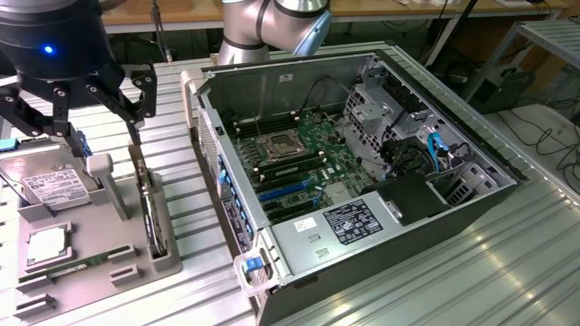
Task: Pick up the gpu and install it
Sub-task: 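Pick up the gpu and move the gpu toward the slot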
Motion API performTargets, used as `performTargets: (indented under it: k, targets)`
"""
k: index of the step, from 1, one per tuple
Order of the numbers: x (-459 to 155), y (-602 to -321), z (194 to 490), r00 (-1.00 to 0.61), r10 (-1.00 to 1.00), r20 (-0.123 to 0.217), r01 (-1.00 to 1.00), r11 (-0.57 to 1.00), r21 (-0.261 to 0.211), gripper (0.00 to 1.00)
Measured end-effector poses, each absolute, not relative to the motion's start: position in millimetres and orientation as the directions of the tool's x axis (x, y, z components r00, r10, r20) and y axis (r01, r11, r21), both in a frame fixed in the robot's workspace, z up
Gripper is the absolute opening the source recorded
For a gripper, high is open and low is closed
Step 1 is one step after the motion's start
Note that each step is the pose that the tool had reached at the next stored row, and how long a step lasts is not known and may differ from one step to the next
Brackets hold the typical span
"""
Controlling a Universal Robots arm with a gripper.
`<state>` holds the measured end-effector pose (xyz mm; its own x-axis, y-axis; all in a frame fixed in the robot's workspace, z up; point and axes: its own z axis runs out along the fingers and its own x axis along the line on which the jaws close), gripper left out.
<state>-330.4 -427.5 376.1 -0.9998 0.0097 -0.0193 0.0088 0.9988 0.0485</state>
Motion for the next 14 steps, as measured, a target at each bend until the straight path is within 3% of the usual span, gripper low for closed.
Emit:
performTargets:
  k: [14]
  targets:
    - [-330.0, -438.7, 344.7, -1.000, 0.003, -0.016, 0.002, 0.999, 0.048, 0.66]
